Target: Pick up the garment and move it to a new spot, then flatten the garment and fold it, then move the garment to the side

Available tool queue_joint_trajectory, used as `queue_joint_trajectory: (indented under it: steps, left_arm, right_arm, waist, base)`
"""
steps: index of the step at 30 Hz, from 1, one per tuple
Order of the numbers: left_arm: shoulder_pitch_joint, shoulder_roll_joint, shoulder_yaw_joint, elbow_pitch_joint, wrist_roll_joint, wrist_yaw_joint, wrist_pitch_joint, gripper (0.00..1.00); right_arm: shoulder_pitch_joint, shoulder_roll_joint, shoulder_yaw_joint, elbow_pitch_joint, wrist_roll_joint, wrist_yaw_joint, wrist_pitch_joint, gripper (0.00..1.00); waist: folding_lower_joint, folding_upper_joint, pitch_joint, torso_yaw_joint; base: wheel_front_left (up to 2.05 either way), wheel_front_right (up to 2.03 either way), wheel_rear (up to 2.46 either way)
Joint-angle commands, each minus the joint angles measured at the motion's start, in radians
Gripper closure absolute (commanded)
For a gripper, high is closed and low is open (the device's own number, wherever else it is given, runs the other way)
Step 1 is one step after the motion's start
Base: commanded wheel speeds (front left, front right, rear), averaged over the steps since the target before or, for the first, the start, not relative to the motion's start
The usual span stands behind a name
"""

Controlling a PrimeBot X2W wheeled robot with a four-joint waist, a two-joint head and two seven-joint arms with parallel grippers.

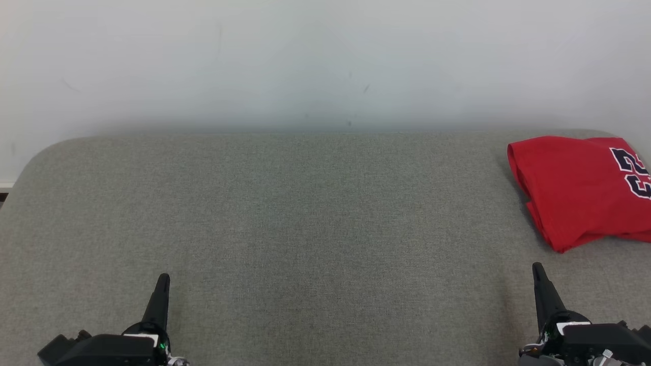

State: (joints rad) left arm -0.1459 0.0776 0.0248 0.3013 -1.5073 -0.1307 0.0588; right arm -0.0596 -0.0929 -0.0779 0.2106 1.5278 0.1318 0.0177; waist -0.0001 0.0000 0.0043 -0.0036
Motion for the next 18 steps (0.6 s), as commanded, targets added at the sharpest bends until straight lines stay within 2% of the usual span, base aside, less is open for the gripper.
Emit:
queue_joint_trajectory:
  steps: [1, 18]
  left_arm:
    - [-0.018, 0.005, 0.002, -0.001, -0.028, 0.000, 0.006, 1.00]
    - [-0.035, 0.005, 0.010, 0.010, -0.141, 0.000, 0.038, 1.00]
  right_arm:
    - [-0.005, -0.006, -0.003, -0.001, 0.026, -0.002, 0.007, 1.00]
    - [-0.020, -0.008, -0.011, 0.002, 0.138, -0.002, 0.032, 1.00]
  waist:
    - [0.0001, 0.0000, 0.000, 0.000]
    - [0.0001, 0.0000, -0.004, 0.003]
  base:
    - [0.00, 0.00, 0.00]
    - [0.00, 0.00, 0.00]
